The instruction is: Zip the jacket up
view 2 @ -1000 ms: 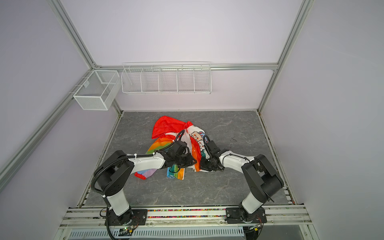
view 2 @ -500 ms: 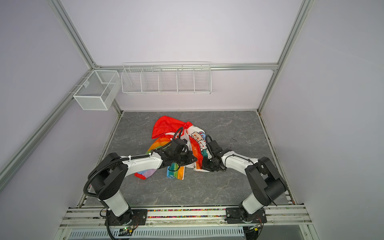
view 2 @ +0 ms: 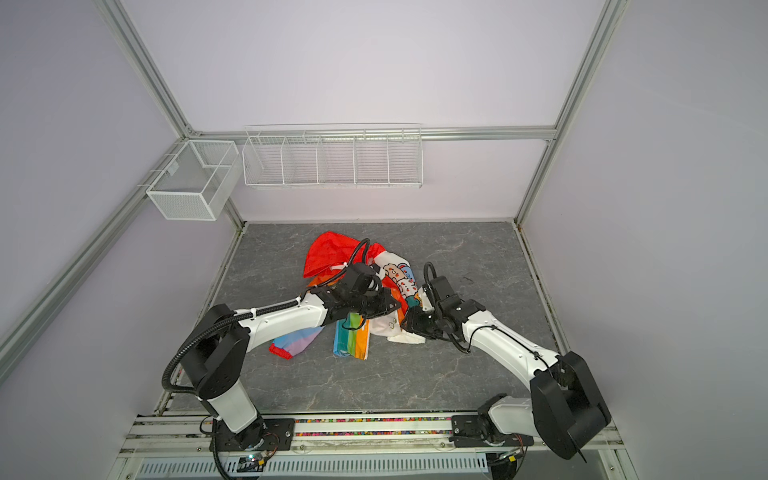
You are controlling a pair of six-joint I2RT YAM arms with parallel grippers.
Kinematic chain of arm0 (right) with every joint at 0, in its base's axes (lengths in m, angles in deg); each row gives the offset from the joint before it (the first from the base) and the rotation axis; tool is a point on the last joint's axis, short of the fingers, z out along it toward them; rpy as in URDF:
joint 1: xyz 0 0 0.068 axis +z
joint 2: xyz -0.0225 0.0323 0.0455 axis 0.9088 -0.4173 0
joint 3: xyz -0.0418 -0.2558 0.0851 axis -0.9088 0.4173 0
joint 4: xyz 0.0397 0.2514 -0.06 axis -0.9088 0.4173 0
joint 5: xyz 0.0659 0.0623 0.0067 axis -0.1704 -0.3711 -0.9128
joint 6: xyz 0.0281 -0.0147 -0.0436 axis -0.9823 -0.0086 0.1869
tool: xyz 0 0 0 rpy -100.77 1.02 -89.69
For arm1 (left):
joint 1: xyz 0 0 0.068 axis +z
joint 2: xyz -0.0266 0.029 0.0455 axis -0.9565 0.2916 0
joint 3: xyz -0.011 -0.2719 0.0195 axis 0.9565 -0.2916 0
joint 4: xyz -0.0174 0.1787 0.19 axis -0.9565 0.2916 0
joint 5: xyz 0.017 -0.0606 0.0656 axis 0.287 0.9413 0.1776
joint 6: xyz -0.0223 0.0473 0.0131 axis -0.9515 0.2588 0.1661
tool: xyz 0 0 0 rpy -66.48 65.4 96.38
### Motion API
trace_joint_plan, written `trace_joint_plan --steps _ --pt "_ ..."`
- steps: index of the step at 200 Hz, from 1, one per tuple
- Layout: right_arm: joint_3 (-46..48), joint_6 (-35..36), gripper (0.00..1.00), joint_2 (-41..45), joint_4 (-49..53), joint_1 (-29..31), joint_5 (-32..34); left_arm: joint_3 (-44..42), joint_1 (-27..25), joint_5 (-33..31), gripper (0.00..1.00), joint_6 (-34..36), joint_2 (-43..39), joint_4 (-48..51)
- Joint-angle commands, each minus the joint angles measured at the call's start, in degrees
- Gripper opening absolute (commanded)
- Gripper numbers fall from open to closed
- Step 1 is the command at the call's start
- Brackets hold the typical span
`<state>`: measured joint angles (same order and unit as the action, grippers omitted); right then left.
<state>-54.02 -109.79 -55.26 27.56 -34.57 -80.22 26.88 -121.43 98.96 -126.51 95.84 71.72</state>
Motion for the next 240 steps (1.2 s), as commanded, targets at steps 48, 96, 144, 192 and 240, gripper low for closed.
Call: trace_joint_plan --steps 48,96,144,192,240 --pt "-0.42 -1.1 0.56 5.86 4.1 -0.83 0.11 6.91 0.57 2.56 0.0 0.83 5.25 2.5" --pt "0.0 1.24 0.58 10.45 8.15 -5.21 0.49 11.38 0.61 6.43 0.0 0.84 12.43 -0.72" --pt "1.26 3.53 0.59 12.01 10.38 -10.72 -0.79 18.21 0.49 11.26 0.0 1.93 18.23 -7.78" --pt "0.41 5.6 0.62 13.07 12.07 -16.13 -2.46 25.18 0.39 14.01 0.0 4.96 19.81 -5.92" --pt "0.76 6.64 0.63 10.4 10.7 -17.14 -4.33 21.37 0.66 15.19 0.0 4.04 23.35 -9.39"
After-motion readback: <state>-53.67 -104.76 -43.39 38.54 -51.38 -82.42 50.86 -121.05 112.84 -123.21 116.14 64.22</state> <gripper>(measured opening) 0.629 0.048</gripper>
